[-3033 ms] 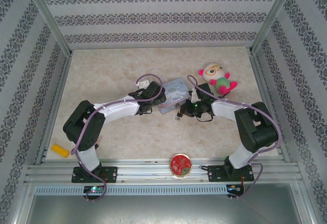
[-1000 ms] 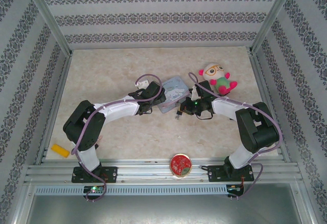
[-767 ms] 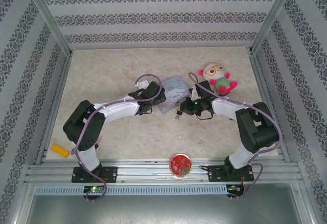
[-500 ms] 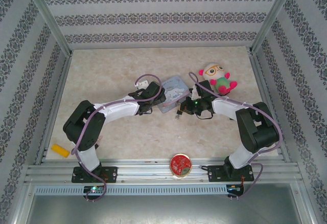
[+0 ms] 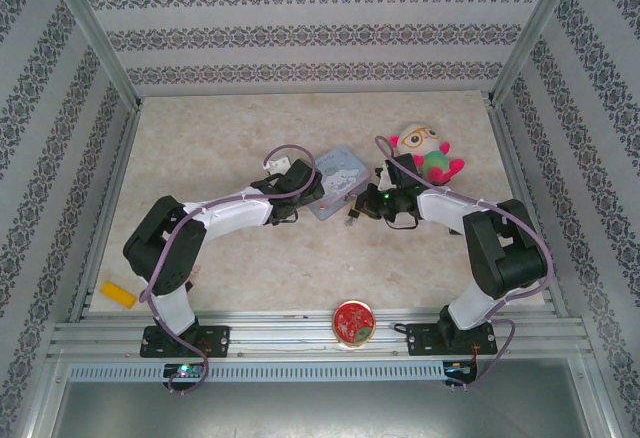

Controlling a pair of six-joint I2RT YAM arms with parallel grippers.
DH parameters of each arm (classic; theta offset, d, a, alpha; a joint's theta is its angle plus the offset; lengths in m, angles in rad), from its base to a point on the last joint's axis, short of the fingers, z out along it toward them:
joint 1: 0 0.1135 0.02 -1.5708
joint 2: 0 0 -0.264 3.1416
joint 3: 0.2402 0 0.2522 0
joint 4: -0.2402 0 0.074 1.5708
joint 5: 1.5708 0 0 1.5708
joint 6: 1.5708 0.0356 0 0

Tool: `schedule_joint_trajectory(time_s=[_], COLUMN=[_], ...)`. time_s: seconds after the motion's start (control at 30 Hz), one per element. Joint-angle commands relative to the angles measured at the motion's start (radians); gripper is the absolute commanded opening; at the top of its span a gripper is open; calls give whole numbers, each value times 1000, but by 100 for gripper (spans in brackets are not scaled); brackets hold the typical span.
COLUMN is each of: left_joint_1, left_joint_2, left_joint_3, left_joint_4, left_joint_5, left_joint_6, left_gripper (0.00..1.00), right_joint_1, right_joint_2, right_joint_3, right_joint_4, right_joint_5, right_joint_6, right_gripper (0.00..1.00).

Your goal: Unlock the padlock with the key

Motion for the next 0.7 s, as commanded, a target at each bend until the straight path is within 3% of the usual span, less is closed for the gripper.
schedule_joint_trajectory(time_s=[0.0,0.67], left_joint_1=[8,22], left_joint_2=[1,-22], left_joint_3=[-34,-86], left_joint_4=[-48,-21], left_joint_5=[9,27], left_joint_6=[-10,-47], left_gripper=[99,99], right_joint_1=[-16,-26], right_joint_2=[-21,-34], right_joint_3=[12,0], right_joint_4=[57,92], right_joint_5=[3,-4], right_joint_6=[20,48], right_gripper=[0,0])
